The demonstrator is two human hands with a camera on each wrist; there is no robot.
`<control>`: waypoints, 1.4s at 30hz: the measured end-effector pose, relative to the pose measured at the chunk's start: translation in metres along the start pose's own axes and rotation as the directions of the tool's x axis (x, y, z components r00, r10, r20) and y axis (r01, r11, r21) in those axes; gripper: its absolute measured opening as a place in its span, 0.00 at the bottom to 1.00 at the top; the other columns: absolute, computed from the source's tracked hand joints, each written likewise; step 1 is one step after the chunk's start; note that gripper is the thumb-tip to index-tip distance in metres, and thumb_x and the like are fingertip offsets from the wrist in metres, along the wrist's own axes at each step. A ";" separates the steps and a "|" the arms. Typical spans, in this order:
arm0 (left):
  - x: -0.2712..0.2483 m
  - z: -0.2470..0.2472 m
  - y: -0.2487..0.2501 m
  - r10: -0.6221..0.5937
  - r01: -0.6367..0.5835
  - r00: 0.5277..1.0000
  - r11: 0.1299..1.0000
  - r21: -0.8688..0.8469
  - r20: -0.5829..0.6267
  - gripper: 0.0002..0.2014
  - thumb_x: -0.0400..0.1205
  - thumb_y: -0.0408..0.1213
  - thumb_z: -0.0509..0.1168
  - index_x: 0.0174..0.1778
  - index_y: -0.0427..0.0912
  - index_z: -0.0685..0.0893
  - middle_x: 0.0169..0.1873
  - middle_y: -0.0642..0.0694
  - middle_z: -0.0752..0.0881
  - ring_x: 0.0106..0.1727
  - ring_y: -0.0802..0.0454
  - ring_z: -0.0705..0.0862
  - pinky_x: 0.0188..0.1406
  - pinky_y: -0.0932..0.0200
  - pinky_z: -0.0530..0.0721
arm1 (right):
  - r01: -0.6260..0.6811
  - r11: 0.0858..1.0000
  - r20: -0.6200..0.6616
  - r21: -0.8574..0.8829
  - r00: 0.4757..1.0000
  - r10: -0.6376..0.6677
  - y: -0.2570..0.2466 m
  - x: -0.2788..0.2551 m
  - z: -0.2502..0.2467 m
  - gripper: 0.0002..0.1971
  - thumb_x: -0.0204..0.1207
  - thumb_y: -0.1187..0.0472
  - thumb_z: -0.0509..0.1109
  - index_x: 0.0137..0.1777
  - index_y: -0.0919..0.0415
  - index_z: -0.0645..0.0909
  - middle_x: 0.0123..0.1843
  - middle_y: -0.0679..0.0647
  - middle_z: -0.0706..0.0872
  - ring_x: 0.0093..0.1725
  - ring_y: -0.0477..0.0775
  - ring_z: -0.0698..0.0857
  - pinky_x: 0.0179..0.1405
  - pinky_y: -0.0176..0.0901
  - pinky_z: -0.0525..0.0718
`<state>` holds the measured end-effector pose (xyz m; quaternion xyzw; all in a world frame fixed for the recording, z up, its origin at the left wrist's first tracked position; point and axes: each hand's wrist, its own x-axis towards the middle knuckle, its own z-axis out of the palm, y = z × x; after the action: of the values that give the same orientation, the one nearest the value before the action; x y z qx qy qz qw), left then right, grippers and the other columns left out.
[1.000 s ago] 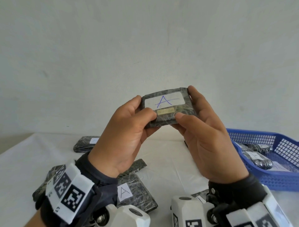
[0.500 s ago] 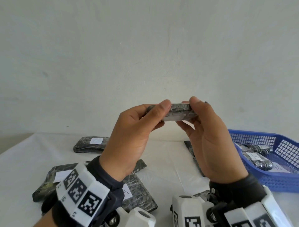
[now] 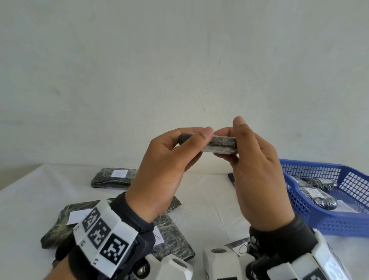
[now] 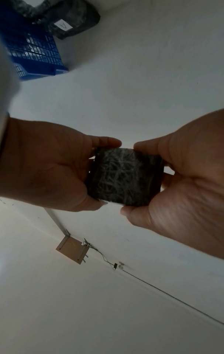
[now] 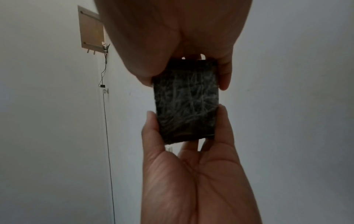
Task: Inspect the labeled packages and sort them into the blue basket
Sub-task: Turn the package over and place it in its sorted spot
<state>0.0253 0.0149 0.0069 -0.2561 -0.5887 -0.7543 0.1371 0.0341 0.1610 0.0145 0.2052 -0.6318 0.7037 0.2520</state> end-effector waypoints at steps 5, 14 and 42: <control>0.000 0.001 0.001 -0.008 0.008 1.000 0.999 -0.051 -0.013 0.11 0.81 0.49 0.71 0.41 0.49 0.96 0.47 0.45 0.94 0.56 0.51 0.92 0.72 0.42 0.86 | 0.046 0.998 0.024 0.040 0.999 -0.047 0.000 0.002 0.002 0.22 0.77 0.39 0.69 0.46 0.60 0.85 0.43 0.64 0.82 0.47 0.59 0.80 0.55 0.63 0.79; -0.004 0.005 0.006 0.021 -0.022 1.000 0.999 0.033 0.020 0.17 0.78 0.58 0.69 0.46 0.49 0.96 0.50 0.38 0.93 0.59 0.42 0.91 0.74 0.36 0.84 | 0.126 0.992 0.055 0.015 0.990 -0.126 0.002 -0.001 0.002 0.20 0.75 0.44 0.70 0.49 0.64 0.82 0.42 0.63 0.85 0.44 0.60 0.85 0.47 0.44 0.85; 0.002 -0.003 0.004 -0.275 0.271 0.960 0.960 -0.071 -0.046 0.27 0.87 0.61 0.56 0.59 0.44 0.91 0.58 0.40 0.93 0.61 0.43 0.91 0.66 0.44 0.90 | 0.051 0.983 0.004 -0.177 0.999 -0.052 0.000 0.001 -0.005 0.24 0.93 0.46 0.53 0.56 0.65 0.82 0.47 0.57 0.86 0.48 0.51 0.85 0.49 0.33 0.82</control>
<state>0.0250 0.0109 0.0108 -0.1557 -0.5900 -0.7912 0.0397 0.0334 0.1662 0.0145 0.1980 -0.6864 0.6379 0.2876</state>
